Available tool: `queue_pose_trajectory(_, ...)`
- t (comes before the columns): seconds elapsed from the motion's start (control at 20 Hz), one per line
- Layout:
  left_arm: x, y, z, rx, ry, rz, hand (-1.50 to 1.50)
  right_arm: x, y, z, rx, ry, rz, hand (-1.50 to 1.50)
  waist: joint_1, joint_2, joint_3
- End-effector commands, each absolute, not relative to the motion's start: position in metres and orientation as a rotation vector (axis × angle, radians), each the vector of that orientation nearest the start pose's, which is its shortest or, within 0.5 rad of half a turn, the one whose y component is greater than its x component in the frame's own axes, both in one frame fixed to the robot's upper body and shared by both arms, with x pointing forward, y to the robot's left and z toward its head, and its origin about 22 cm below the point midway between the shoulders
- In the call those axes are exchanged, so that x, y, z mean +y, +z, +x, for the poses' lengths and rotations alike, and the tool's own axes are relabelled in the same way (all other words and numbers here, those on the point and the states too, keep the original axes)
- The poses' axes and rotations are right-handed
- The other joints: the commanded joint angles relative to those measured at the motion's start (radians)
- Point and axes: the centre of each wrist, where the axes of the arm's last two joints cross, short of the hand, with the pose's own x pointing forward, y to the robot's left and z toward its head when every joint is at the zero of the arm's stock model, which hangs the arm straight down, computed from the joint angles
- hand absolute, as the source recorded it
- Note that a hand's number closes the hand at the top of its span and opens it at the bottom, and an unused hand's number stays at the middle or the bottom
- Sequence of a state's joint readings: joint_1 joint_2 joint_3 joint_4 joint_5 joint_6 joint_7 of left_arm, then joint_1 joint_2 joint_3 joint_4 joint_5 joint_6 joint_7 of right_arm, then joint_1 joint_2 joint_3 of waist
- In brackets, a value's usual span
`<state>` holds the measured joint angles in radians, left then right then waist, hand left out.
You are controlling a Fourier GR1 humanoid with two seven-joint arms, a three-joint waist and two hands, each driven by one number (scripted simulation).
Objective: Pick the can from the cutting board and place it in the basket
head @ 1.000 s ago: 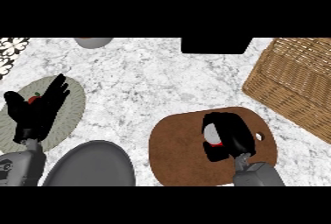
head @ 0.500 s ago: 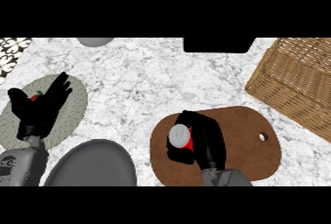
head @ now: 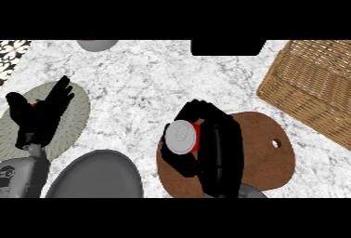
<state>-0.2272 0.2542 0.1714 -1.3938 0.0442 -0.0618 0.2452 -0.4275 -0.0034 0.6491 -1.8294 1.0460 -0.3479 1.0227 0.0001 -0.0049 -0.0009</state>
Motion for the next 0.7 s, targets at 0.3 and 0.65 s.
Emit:
queue_pose_trajectory(0.3,0.306,0.024,0.282,-1.367,-0.063,0.202,0.00,-0.064,0.236,0.237,-1.596,0.231,-0.971,1.50,-0.002,0.000,0.000)
queue_pose_trajectory(0.65,0.310,0.027,0.285,-1.381,-0.070,0.198,0.00,-0.090,0.258,0.295,-1.567,0.134,-1.078,1.50,0.002,0.005,0.000)
